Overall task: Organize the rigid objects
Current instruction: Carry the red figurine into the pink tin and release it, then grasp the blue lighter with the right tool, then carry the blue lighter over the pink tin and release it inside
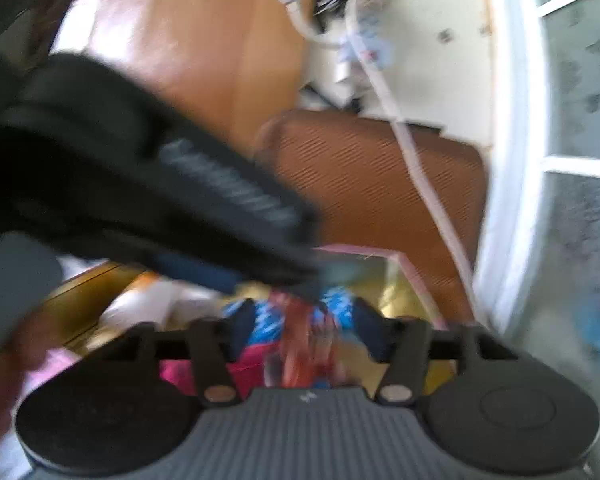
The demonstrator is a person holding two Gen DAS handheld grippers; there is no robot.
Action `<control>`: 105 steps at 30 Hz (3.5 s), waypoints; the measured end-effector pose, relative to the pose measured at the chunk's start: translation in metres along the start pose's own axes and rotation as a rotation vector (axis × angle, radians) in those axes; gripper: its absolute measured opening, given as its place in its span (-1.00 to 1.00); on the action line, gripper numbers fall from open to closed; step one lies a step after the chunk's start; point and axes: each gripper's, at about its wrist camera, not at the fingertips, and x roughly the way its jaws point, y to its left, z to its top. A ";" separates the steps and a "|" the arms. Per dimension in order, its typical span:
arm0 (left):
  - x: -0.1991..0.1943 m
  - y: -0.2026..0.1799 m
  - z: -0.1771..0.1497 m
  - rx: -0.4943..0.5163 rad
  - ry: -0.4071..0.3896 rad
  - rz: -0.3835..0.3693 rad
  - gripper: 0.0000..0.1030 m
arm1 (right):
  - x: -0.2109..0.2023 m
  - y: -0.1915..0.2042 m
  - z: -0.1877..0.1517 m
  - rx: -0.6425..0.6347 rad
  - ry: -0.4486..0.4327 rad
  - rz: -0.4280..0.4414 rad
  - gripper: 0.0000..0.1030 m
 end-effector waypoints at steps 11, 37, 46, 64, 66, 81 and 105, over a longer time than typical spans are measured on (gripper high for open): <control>-0.113 0.080 -0.052 -0.081 -0.083 0.239 0.18 | -0.020 -0.009 -0.003 0.057 -0.108 0.032 0.13; -0.221 0.218 -0.138 -0.276 -0.132 0.477 0.18 | 0.153 0.291 0.056 -0.483 0.830 0.388 -0.02; -0.241 0.245 -0.145 -0.492 -0.225 0.425 0.18 | 0.083 0.326 0.044 -0.532 0.750 0.581 -0.73; -0.245 0.222 -0.144 -0.523 -0.118 0.313 0.31 | -0.050 0.270 -0.007 -0.311 0.474 0.735 -0.50; -0.242 0.209 -0.140 -0.511 -0.082 0.308 0.31 | -0.047 0.266 -0.009 -0.256 0.477 0.750 -0.51; -0.177 0.140 -0.072 -0.406 -0.018 0.132 -0.66 | -0.037 0.154 0.001 0.329 0.407 0.807 -0.52; -0.159 0.146 -0.061 -0.215 -0.081 0.361 0.01 | -0.018 0.061 -0.004 0.268 -0.022 0.306 -0.10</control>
